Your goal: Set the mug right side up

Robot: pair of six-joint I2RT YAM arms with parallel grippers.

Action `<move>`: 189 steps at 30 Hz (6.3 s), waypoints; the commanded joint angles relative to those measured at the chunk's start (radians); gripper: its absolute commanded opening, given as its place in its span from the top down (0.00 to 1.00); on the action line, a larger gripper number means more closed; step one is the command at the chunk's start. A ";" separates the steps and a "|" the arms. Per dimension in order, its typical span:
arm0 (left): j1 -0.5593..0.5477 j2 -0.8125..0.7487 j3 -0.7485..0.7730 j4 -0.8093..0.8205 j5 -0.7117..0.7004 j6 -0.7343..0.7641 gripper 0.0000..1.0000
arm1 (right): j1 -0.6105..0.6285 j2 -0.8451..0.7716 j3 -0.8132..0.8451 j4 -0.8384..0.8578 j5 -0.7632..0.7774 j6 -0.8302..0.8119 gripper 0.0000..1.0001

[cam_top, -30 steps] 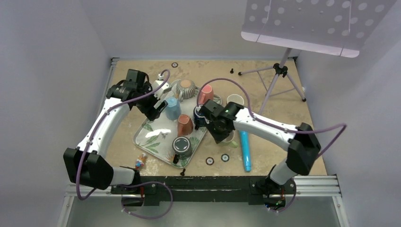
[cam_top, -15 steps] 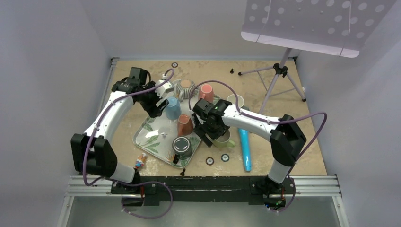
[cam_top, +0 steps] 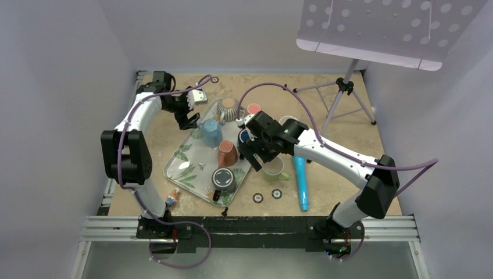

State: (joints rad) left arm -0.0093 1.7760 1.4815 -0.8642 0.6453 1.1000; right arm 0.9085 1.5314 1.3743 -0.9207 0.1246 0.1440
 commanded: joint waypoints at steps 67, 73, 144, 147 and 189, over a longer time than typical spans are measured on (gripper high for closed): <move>-0.222 -0.895 -0.181 0.171 0.324 -1.253 1.00 | -0.004 -0.351 -0.417 1.806 -0.591 0.607 0.53; -0.251 -0.880 -0.188 0.047 0.375 -1.081 0.98 | -0.003 -0.396 -0.385 1.649 -0.554 0.495 1.00; -0.405 -0.579 -0.483 0.204 -0.275 -0.801 0.16 | 0.202 -0.071 0.158 -0.032 0.025 0.144 0.39; -0.457 -0.517 -0.486 0.239 -0.317 -0.800 0.16 | 0.198 -0.178 0.076 0.005 0.100 0.184 0.22; -0.310 -0.754 -0.058 0.024 0.231 -1.087 1.00 | 0.026 -0.571 -0.398 1.239 -0.388 0.316 0.04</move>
State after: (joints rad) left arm -0.3180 1.0805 1.3766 -0.8452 0.5915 0.1444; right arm 0.9360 0.9691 0.9890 -0.0509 -0.1383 0.3805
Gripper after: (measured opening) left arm 0.226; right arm 0.962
